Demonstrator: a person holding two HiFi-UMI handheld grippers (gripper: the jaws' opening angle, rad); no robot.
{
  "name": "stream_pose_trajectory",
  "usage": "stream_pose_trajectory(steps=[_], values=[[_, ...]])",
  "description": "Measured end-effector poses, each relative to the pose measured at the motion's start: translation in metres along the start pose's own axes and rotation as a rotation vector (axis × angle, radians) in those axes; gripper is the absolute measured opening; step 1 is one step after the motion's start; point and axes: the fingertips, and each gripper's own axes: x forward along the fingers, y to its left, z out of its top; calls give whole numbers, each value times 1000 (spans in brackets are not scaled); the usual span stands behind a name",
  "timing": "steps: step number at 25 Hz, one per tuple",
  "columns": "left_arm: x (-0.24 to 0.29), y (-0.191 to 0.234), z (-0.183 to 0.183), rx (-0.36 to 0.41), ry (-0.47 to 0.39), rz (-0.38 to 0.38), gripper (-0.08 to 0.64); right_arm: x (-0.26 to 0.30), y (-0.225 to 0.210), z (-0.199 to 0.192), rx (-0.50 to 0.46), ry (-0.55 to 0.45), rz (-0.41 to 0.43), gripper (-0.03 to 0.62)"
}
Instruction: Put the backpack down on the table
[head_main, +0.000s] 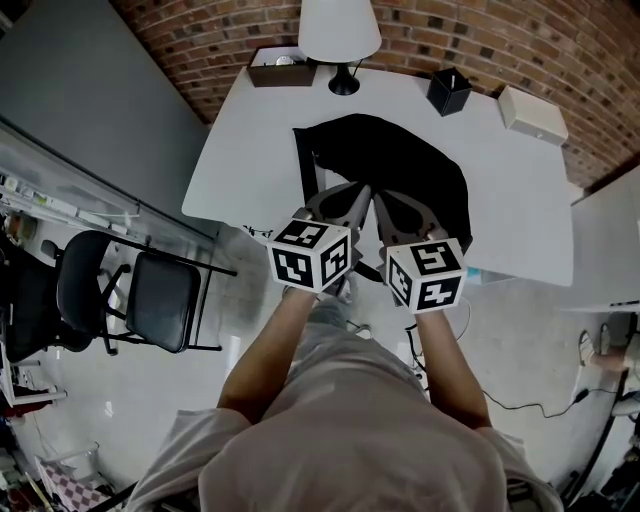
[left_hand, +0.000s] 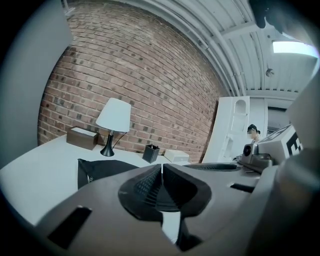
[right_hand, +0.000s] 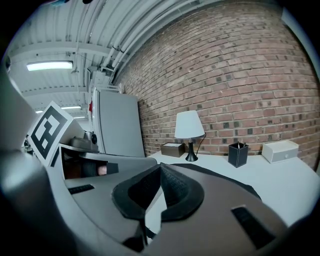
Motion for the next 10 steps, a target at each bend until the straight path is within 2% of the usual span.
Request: stream_pose_trajectory(steps=[5,10], values=[[1,-5,1,27,8,4,18,-5,-5,3,3,-11,-9,2],[0,-9,-3,13,14,0,18,-9,-3,3,2,-13,-7,2]])
